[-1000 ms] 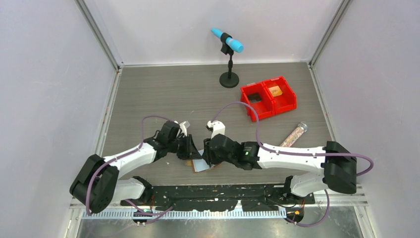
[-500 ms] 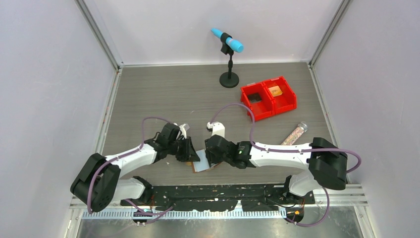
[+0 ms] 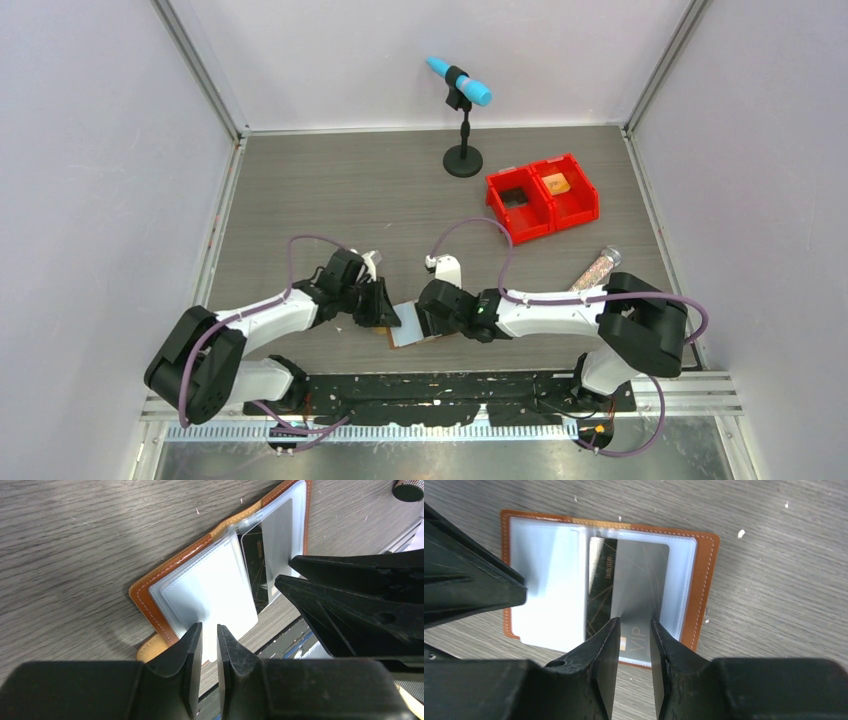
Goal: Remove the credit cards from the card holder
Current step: Open the card holder at the center of the board.
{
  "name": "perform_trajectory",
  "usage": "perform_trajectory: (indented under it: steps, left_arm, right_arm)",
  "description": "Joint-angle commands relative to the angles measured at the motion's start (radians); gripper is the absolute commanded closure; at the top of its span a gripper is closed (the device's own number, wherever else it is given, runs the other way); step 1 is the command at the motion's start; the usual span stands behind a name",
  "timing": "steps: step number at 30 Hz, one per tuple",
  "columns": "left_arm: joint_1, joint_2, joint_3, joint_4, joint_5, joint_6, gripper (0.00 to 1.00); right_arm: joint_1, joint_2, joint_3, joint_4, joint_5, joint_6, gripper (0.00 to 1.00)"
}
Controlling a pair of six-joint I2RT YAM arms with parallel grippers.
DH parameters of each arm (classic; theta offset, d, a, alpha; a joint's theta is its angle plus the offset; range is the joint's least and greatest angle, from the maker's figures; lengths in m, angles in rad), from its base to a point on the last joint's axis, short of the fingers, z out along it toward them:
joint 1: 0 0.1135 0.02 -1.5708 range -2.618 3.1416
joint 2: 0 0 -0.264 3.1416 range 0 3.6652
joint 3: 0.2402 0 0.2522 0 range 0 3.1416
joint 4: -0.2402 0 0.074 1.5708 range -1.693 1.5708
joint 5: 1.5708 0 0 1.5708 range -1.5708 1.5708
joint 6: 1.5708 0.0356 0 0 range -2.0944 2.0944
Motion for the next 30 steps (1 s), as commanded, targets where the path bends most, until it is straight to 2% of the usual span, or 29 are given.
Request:
perform_trajectory:
  steps: [1, 11, 15, 22, 30]
  left_arm:
    - [0.004, 0.021, 0.017, -0.032, -0.042, 0.048, 0.81]
    - [0.003, 0.002, 0.051, -0.047, -0.025, 0.035, 0.8]
    - [-0.002, -0.044, 0.068, -0.028, -0.02, 0.008, 0.75]
    - [-0.005, -0.068, 0.034, 0.132, -0.021, -0.085, 0.69]
    - [-0.017, 0.014, 0.01, 0.299, -0.04, -0.108, 0.67]
  right_arm:
    - [-0.004, -0.021, -0.041, 0.027, 0.033, 0.035, 0.65]
    - [-0.021, -0.014, -0.099, 0.098, -0.02, 0.048, 0.66]
    - [-0.022, -0.019, -0.112, 0.099, -0.02, 0.051, 0.67]
    - [-0.029, -0.036, -0.134, 0.115, -0.024, 0.054, 0.67]
    - [-0.029, -0.045, -0.149, 0.127, -0.029, 0.058, 0.67]
